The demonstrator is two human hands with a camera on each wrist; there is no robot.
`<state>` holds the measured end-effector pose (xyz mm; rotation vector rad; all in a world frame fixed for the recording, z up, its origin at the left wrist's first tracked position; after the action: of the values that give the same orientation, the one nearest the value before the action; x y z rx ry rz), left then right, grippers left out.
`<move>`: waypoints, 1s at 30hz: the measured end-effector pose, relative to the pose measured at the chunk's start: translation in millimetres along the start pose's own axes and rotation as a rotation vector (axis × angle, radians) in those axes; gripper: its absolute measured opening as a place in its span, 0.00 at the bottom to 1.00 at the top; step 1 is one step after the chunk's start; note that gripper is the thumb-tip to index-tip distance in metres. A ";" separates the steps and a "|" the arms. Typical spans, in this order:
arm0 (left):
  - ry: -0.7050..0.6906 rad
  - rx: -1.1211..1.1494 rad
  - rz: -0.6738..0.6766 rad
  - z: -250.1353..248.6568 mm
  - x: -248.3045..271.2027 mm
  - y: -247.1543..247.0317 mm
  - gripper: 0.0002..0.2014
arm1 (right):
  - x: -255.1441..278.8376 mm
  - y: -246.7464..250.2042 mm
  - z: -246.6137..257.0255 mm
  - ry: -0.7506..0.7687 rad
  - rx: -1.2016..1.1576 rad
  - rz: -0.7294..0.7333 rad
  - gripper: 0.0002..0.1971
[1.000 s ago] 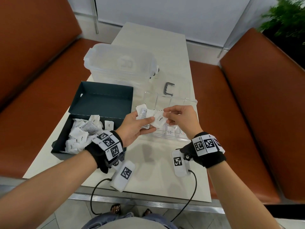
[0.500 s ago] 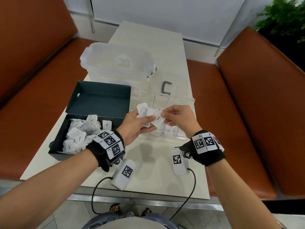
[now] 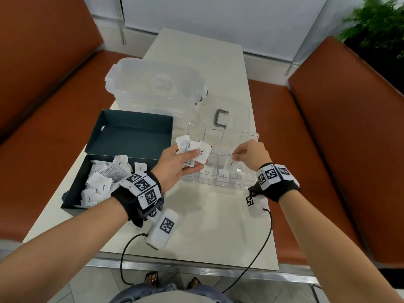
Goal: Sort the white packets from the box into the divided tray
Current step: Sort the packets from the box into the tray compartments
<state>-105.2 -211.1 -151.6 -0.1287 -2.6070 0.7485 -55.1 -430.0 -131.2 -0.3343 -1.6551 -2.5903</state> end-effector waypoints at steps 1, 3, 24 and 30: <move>0.004 -0.005 -0.001 1.4 -0.2 0.2 0.11 | -1.4 -9.2 1.2 -0.006 0.060 0.032 0.03; 0.011 -0.013 0.000 3.0 -0.5 0.4 0.12 | -3.2 -24.8 5.1 -0.005 0.169 0.084 0.03; 0.029 -0.003 0.015 4.5 -1.3 2.1 0.15 | -14.6 -73.7 -0.4 0.061 0.631 0.136 0.15; 0.030 -0.012 0.003 4.3 1.2 1.6 0.18 | -5.3 -66.4 5.0 0.073 0.616 0.094 0.16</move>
<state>-108.1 -211.5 -155.2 -0.1466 -2.5834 0.7267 -59.6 -397.5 -189.5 -0.2635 -2.2191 -1.8678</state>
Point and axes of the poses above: each hand's wrist, its own x-axis away from the middle knuckle, its own y-axis out of the back of the hand, z = x × y, the point moved 9 cm from there along -x, towards the middle knuckle, and after that the axes turned 2 degrees about x, right-handed, at the moved point
